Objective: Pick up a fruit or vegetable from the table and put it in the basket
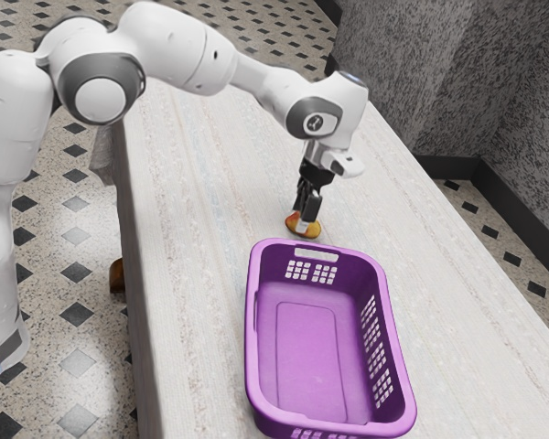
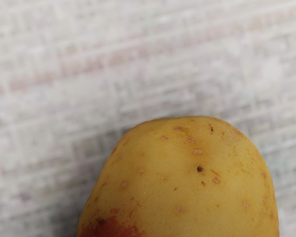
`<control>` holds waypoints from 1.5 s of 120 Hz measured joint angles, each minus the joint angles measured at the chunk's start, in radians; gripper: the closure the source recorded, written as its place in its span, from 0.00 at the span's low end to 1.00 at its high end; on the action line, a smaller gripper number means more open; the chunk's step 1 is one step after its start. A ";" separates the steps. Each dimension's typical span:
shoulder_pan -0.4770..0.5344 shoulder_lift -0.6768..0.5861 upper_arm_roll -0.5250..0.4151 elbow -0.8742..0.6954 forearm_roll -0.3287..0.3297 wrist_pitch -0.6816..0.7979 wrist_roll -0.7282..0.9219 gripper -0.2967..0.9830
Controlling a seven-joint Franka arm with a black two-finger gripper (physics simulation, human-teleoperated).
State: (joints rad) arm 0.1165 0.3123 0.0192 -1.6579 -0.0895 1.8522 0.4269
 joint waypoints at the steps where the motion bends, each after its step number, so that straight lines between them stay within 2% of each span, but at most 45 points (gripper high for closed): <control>1: 0.000 0.001 0.000 0.000 0.000 0.001 0.000 0.23; 31: -0.001 0.019 -0.002 0.001 -0.002 0.024 -0.016 0.23; 49: -0.001 0.021 -0.002 0.001 -0.007 0.027 -0.034 0.42; 64: 0.000 0.021 -0.001 0.001 -0.007 0.029 -0.048 0.48; 103: 0.000 -0.001 0.002 0.012 -0.001 0.031 -0.072 0.50; 154: 0.000 -0.041 -0.001 0.155 0.022 -0.013 -0.093 0.49; 180: -0.005 -0.057 -0.048 0.168 0.028 -0.037 -0.108 0.49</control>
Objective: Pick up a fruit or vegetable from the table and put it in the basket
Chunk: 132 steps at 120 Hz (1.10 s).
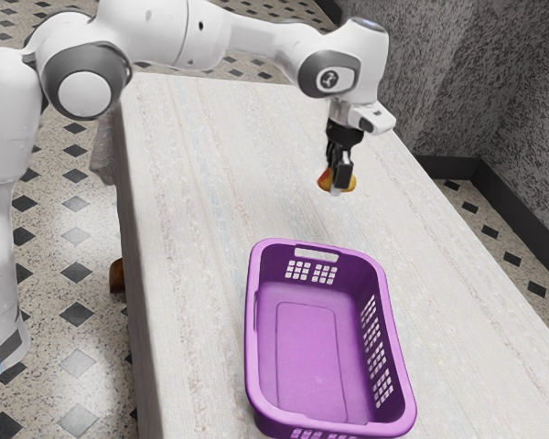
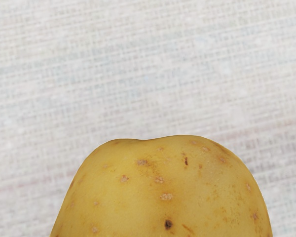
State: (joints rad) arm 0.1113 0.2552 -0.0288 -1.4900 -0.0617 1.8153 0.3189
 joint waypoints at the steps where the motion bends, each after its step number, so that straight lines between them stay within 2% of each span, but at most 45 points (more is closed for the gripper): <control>1: 0.000 0.000 -0.003 0.000 0.000 -0.001 -0.001 0.49; 35: -0.002 0.003 -0.123 0.025 0.004 -0.008 -0.058 0.49; 61: -0.006 0.000 -0.234 0.026 0.040 -0.009 -0.128 0.49; 132: -0.041 -0.011 -0.395 0.024 0.075 -0.014 -0.348 0.49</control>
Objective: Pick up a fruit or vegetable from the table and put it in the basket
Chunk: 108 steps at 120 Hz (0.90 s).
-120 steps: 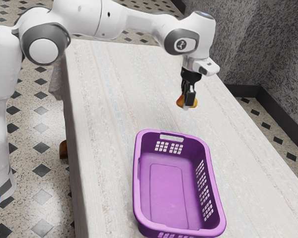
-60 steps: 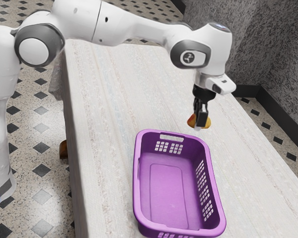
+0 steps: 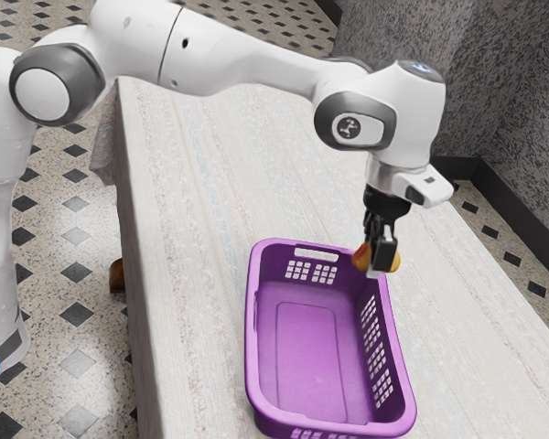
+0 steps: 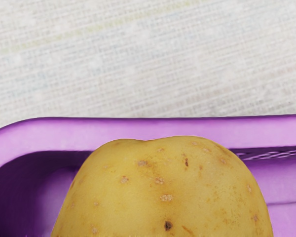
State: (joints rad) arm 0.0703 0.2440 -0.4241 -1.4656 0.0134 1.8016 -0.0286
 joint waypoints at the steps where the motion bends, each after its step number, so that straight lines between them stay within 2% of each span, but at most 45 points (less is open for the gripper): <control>1: -0.002 0.000 0.000 0.000 0.000 0.000 -0.004 0.49; 16: -0.023 -0.012 -0.003 -0.010 0.004 -0.008 -0.055 0.49; 49: -0.030 -0.099 -0.010 -0.144 -0.002 0.009 -0.152 0.49; 108: -0.019 -0.048 -0.001 -0.284 -0.009 0.182 -0.247 0.48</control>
State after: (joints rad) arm 0.0509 0.1960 -0.4254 -1.7500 0.0043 1.9832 -0.2757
